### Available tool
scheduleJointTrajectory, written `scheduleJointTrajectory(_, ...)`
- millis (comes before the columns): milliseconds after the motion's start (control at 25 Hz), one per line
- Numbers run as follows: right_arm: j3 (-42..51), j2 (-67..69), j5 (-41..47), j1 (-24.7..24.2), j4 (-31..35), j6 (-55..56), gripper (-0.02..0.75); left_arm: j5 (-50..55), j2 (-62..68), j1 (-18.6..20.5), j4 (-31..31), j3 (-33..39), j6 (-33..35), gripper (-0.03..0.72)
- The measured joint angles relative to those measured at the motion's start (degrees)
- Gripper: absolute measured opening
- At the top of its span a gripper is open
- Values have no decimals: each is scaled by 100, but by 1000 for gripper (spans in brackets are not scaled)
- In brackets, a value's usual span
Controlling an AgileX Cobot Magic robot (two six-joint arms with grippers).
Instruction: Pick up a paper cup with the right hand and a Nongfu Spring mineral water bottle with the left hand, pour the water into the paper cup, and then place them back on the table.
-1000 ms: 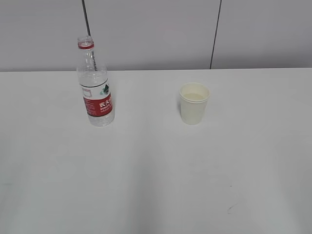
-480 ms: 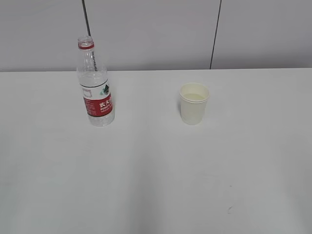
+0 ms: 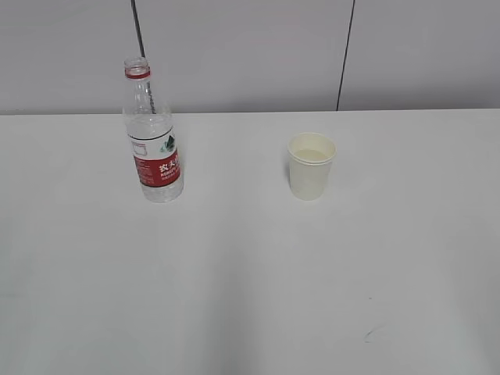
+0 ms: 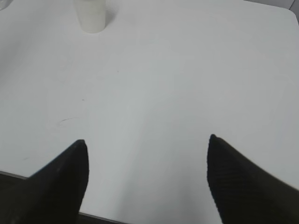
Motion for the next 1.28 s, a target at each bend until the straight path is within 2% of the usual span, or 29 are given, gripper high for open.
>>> scheduleJointTrajectory(1280,0,0,-10,0,-12,0,582,0,0,0,0,0,0,467)
